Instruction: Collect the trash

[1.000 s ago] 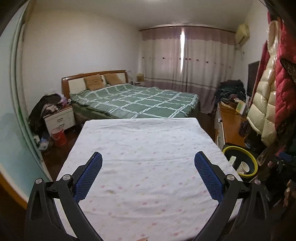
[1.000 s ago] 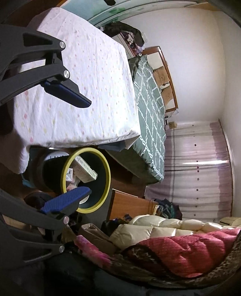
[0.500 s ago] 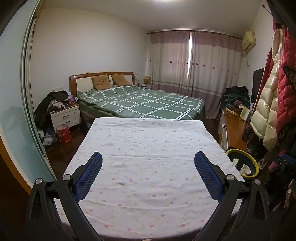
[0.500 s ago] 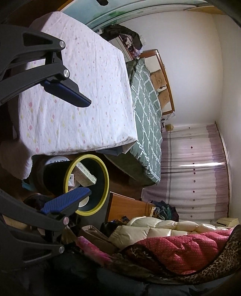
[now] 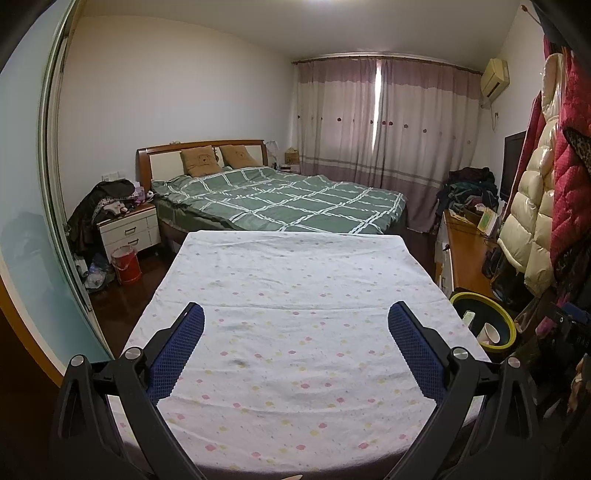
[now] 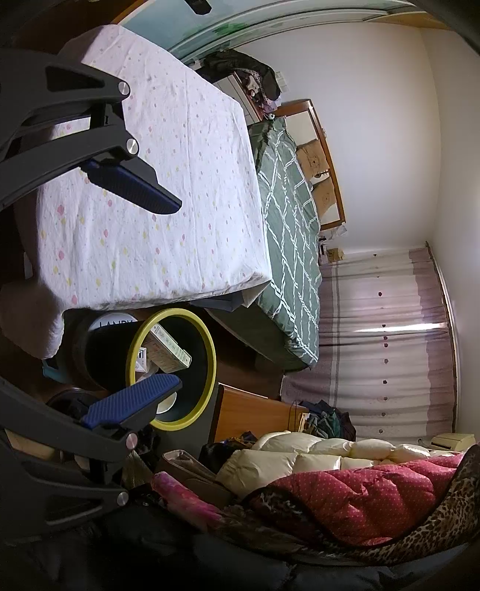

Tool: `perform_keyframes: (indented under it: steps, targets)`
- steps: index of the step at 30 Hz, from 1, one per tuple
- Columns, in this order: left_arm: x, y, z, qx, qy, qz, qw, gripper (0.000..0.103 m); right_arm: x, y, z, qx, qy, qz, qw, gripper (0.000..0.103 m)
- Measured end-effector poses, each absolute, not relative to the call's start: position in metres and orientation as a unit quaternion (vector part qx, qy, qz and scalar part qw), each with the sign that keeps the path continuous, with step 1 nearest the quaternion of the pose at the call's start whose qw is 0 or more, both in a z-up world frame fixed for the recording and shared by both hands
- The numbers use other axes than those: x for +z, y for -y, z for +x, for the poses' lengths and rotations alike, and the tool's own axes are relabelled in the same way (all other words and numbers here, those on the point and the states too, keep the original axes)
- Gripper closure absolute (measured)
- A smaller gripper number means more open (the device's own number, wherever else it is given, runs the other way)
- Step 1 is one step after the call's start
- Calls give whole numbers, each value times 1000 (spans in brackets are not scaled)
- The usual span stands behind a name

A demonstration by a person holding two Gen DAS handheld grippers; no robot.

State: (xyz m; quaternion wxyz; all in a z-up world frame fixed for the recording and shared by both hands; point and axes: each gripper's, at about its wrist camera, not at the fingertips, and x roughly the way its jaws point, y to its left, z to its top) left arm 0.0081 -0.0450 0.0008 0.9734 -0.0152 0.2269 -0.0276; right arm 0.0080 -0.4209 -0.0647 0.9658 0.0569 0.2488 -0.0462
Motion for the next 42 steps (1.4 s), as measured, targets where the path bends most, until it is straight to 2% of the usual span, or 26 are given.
perform_keyframes:
  steps: [42]
  targets:
    - [-8,51,14,-29,-240,-16,970,5,-66,419,8,-45,-250,59,965,19]
